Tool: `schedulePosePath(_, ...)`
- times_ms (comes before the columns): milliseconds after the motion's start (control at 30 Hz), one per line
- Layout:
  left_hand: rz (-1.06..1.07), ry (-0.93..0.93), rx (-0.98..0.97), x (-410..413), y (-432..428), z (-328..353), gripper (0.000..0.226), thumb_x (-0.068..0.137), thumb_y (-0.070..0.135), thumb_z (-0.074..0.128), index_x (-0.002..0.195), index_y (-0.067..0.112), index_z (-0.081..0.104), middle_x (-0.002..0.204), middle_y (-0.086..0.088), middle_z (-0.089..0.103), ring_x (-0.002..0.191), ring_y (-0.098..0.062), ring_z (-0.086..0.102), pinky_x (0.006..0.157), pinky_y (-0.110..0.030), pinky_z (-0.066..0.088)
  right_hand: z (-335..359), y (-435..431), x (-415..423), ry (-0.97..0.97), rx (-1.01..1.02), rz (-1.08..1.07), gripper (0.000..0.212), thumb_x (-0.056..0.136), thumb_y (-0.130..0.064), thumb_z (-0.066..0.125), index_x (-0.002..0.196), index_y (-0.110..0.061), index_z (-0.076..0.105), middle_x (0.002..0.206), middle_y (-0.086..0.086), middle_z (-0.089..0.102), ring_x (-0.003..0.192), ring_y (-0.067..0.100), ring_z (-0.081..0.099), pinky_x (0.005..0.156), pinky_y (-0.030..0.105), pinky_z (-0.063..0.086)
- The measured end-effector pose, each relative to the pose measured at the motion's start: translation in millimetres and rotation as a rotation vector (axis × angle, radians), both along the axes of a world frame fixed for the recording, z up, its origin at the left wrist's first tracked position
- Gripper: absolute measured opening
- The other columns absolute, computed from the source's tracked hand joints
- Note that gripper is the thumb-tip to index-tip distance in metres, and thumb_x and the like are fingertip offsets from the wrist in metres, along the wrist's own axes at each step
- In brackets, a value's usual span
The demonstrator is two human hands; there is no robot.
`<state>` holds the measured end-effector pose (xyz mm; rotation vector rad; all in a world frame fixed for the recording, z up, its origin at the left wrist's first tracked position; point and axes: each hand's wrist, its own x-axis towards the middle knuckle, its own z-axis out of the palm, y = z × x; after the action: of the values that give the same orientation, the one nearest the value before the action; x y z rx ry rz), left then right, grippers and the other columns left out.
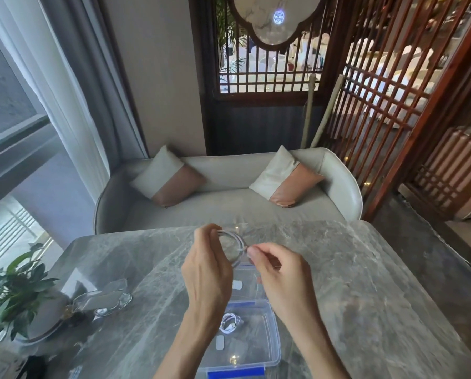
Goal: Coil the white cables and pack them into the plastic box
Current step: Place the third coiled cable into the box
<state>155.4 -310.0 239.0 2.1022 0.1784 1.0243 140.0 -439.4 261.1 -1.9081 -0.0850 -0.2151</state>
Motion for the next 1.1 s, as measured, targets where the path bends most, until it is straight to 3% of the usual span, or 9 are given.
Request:
schedulePosePath(67,0.045,0.049,-0.005,3.6,1.7,-12.2,0.019,0.101,0.036,0.027,0.099,0.027,0.043,0.071,0.001,0.063,0.059,-0.03,0.059,0.058,-0.029,0.035,-9.4,6.1,2.3,0.153,0.212,0.08,0.009,0.093,-0.025,0.068,0.094,-0.024,0.077,0.082,-0.01,0.078,0.069,0.004,0.072,0.064,0.02,0.059)
schedulePosePath(167,-0.043,0.209,-0.075,-2.8,-1.3,-44.1,0.017,0.101,0.045,0.023,0.092,0.038,0.036,0.065,0.012,0.054,0.055,-0.01,0.053,0.052,-0.029,0.034,-37.6,13.6,9.7,0.237,0.265,0.054,0.011,0.087,-0.024,0.075,0.095,-0.016,0.076,0.083,-0.004,0.079,0.076,0.007,0.074,0.068,0.023,0.06)
schedulePosePath(333,-0.301,0.532,-0.565,-15.8,7.3,-114.5,0.024,0.104,0.034,0.039,0.089,0.03,0.056,0.072,0.009,0.065,0.059,-0.004,0.059,0.056,-0.015,0.046,-100.8,13.4,27.4,0.524,0.464,0.093,0.012,0.087,-0.012,0.075,0.097,-0.006,0.076,0.085,0.009,0.079,0.071,0.012,0.074,0.071,0.027,0.062)
schedulePosePath(500,-0.37,0.914,-0.696,-20.4,24.6,-185.6,0.019,0.102,0.02,0.046,0.104,0.009,0.062,0.076,-0.004,0.066,0.057,-0.013,0.059,0.054,-0.023,0.049,-185.4,7.9,25.7,0.79,0.42,0.052,0.012,0.092,-0.006,0.068,0.099,0.001,0.073,0.081,0.011,0.072,0.066,0.013,0.069,0.065,0.025,0.062)
schedulePosePath(667,-0.328,1.117,-0.624,-24.8,29.8,-242.7,0.022,0.099,0.018,0.052,0.121,0.013,0.057,0.102,-0.018,0.072,0.089,-0.038,0.068,0.073,-0.037,0.05,-253.2,9.9,16.6,1.074,0.585,-0.088,0.007,0.091,0.0,0.067,0.092,0.002,0.073,0.085,0.02,0.07,0.072,0.027,0.065,0.069,0.033,0.057)
schedulePosePath(767,-0.327,1.183,-0.764,-13.5,29.7,-261.3,0.026,0.098,0.016,0.05,0.123,0.011,0.054,0.102,-0.021,0.07,0.079,-0.031,0.063,0.073,-0.042,0.053,-282.0,15.0,19.4,1.195,0.703,-0.26,0.005,0.089,0.004,0.064,0.089,0.003,0.07,0.083,0.019,0.064,0.072,0.021,0.061,0.066,0.027,0.055)
schedulePosePath(833,-0.317,1.203,-0.687,-4.9,30.1,-269.3,0.025,0.098,0.012,0.045,0.121,0.01,0.055,0.094,-0.017,0.068,0.078,-0.032,0.063,0.074,-0.042,0.054,-296.3,18.7,22.9,1.256,0.803,-0.398,0.006,0.09,0.003,0.064,0.085,0.001,0.066,0.081,0.016,0.06,0.071,0.019,0.06,0.059,0.022,0.058)
schedulePosePath(967,-0.103,1.02,-0.149,2.6,36.8,-273.9,0.018,0.081,-0.003,0.054,0.093,0.006,0.063,0.089,-0.018,0.068,0.08,-0.042,0.061,0.07,-0.046,0.049,-316.3,19.4,32.9,1.238,1.007,-0.677,0.007,0.092,-0.001,0.066,0.086,-0.001,0.062,0.088,0.012,0.061,0.079,0.018,0.061,0.056,0.023,0.061)
schedulePosePath(1100,0.128,1.136,0.113,6.3,52.4,-283.1,0.064,0.074,0.011,0.063,0.137,0.01,0.051,0.127,-0.015,0.056,0.109,-0.041,0.052,0.089,-0.047,0.042,-330.5,23.0,45.7,1.199,1.117,-0.809,0.006,0.092,-0.001,0.065,0.091,0.001,0.06,0.097,0.012,0.061,0.096,0.02,0.061,0.062,0.026,0.059)
